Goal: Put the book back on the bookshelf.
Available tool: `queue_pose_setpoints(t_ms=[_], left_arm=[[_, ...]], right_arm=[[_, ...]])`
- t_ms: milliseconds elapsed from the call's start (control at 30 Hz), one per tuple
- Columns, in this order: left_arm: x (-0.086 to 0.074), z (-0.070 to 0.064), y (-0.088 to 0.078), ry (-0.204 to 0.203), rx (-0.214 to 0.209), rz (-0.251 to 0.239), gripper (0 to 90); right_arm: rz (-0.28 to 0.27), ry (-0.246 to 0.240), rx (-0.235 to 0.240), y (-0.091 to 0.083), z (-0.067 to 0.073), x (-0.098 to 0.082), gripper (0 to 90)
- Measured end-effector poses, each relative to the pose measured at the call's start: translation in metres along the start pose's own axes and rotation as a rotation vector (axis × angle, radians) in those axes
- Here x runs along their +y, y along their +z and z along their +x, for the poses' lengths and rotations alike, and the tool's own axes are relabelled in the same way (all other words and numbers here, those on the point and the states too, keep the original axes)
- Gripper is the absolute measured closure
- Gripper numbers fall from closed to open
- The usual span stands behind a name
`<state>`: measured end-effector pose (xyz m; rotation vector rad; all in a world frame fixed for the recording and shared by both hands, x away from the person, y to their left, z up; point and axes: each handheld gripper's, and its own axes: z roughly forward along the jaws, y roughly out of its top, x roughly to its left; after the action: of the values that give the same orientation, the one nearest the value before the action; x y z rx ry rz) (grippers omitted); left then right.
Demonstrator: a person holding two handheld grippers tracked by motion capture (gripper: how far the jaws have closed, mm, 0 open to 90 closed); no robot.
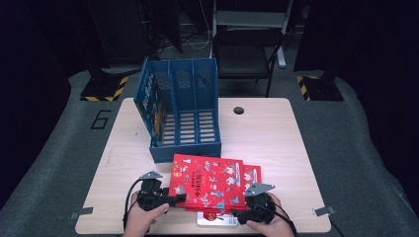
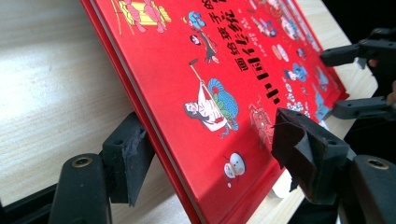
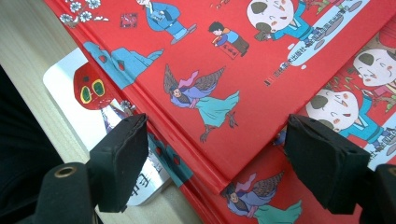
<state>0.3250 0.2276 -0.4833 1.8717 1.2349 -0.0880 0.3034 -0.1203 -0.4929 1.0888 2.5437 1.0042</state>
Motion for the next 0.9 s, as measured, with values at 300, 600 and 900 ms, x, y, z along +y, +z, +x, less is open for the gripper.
queue_pose_setpoints(t_ms=[300, 600, 900], left_arm=[[0.006, -0.007, -0.010, 0.014, -0.020, -0.033, 32.4], [0.015, -0.010, -0.023, 0.039, 0.012, -0.065, 43.6], [0.022, -0.013, -0.033, 0.041, -0.008, -0.080, 47.4]], right_arm=[[-0.011, 0.028, 0.017, 0.000, -0.001, 0.000, 19.5], [-0.021, 0.009, 0.028, 0.004, 0.003, 0.002, 17.2], [-0.021, 0.004, -0.002, 0.008, 0.010, 0.005, 17.2]])
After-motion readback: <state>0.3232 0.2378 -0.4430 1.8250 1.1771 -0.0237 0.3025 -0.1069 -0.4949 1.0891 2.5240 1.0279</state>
